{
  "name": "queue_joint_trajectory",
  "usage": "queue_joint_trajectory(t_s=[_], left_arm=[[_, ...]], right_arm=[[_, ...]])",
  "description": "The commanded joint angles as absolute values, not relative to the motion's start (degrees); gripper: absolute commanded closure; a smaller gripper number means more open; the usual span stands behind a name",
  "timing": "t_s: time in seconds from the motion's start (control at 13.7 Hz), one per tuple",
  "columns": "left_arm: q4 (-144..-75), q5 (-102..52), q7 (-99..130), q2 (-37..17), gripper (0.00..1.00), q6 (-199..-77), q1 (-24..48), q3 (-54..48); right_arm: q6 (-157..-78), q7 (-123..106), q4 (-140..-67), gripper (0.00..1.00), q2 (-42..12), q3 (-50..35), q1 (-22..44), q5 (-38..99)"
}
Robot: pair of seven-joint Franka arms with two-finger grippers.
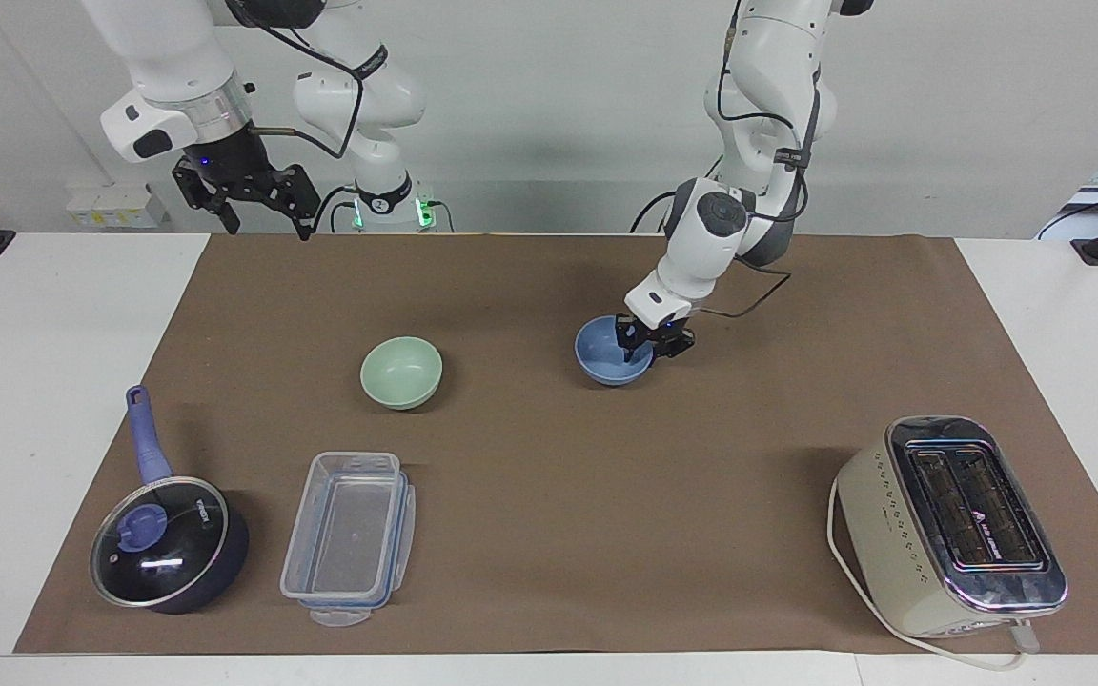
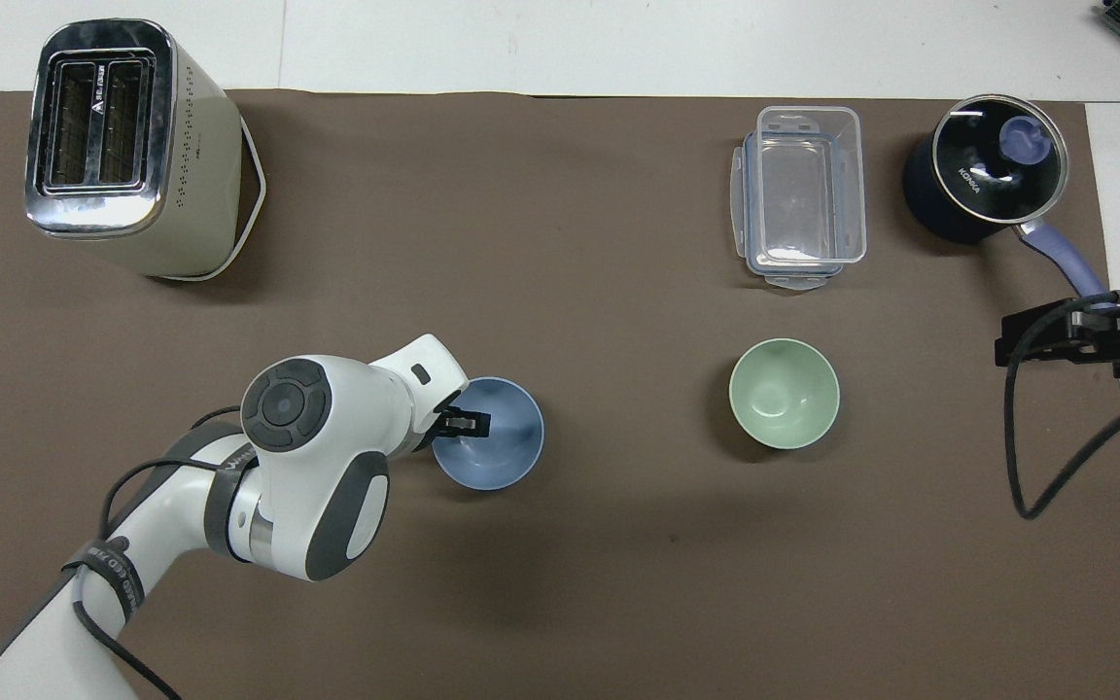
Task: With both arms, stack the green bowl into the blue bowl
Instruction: 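Release the blue bowl and withdraw the left gripper to rest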
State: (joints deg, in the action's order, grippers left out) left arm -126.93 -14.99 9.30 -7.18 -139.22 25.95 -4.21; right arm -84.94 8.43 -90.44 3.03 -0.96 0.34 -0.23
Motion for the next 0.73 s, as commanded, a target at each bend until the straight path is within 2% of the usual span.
queue_joint_trajectory(t_s=[0.0, 0.22, 0.37, 0.66], left_arm=[[-122.4, -14.9, 9.1, -6.0, 0.0, -131.8, 22.9, -4.0], [-120.1, -13.8, 8.7, -4.9, 0.0, -129.5, 18.9, -3.9], [-115.5, -7.5, 8.7, -5.3, 0.0, -124.4, 16.7, -3.9], [-109.8, -6.9, 8.6, -4.9, 0.0, -115.7, 9.1, -3.9]], right_arm=[[-86.6, 9.5, -92.4, 0.0, 4.5, -1.2, -0.4, 0.6], [-86.6, 9.4, -92.2, 0.0, 4.4, -1.3, -0.4, 0.6], [-86.5, 9.1, -92.0, 0.0, 4.3, -1.3, -0.4, 0.6], [-86.4, 9.1, -91.8, 0.0, 4.2, -1.3, -0.4, 1.1]])
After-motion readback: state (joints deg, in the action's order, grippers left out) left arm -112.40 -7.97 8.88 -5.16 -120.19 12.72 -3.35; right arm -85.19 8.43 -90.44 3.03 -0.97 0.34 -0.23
